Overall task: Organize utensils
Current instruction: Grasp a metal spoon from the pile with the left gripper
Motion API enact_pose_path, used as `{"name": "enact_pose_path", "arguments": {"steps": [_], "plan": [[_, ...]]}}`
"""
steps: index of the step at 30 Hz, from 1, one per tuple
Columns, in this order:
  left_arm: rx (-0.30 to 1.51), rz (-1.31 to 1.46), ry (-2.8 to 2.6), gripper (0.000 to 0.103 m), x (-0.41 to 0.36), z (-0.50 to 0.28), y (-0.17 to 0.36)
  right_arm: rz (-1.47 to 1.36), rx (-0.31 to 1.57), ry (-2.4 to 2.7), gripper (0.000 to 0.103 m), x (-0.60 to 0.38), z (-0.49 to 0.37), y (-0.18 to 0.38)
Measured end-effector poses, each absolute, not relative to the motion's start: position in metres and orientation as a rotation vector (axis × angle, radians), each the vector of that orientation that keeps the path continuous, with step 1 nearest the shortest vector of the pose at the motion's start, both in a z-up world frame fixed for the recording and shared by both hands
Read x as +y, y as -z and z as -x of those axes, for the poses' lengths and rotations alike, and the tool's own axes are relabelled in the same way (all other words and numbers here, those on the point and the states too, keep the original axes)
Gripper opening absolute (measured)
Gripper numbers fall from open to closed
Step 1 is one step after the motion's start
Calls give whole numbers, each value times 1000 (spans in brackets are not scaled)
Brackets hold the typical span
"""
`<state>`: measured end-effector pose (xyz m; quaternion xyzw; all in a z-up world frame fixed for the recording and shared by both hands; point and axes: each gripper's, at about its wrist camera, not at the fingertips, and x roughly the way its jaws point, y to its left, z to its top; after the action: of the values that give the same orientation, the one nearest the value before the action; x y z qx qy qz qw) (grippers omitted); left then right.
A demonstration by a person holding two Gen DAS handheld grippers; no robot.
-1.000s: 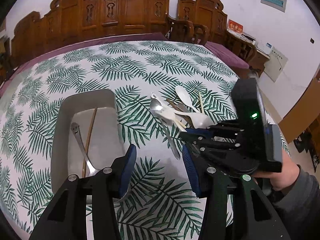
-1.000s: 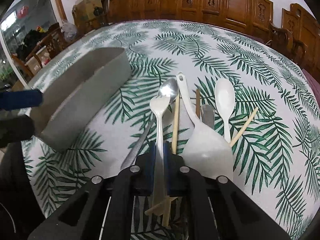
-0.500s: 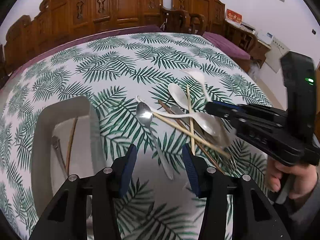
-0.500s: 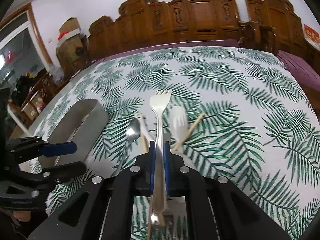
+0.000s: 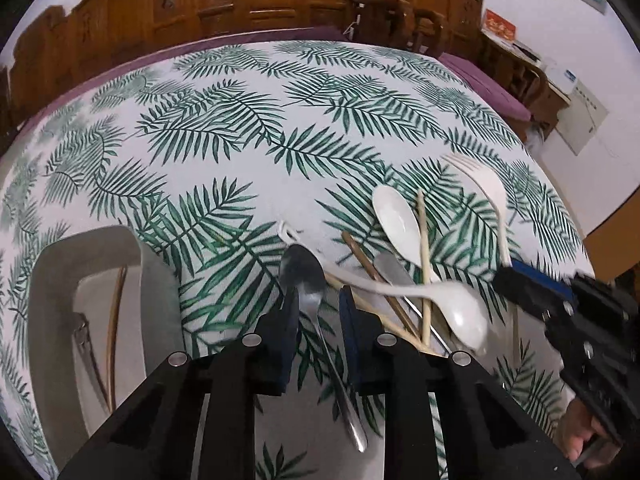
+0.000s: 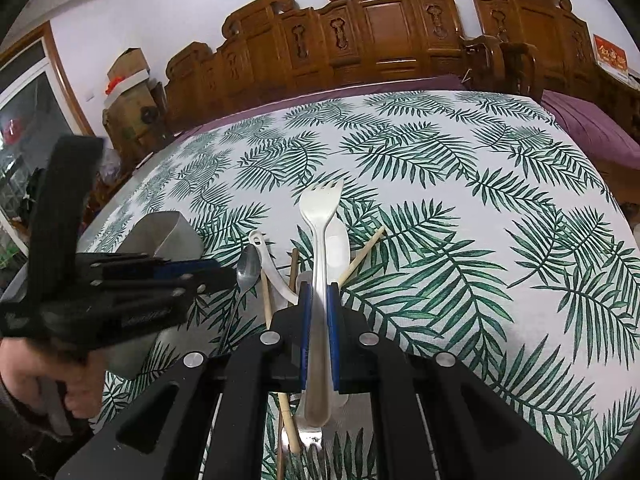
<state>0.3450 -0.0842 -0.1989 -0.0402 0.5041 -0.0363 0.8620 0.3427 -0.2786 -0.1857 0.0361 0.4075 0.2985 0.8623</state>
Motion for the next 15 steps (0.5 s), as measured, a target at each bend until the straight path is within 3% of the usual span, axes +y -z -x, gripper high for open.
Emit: {"name": "enact_pose_path", "arguments": {"steps": [15], "plan": [[1106,100,41,19,-83,-367,219,-81,859,-635,10,-277,-342,186]]}}
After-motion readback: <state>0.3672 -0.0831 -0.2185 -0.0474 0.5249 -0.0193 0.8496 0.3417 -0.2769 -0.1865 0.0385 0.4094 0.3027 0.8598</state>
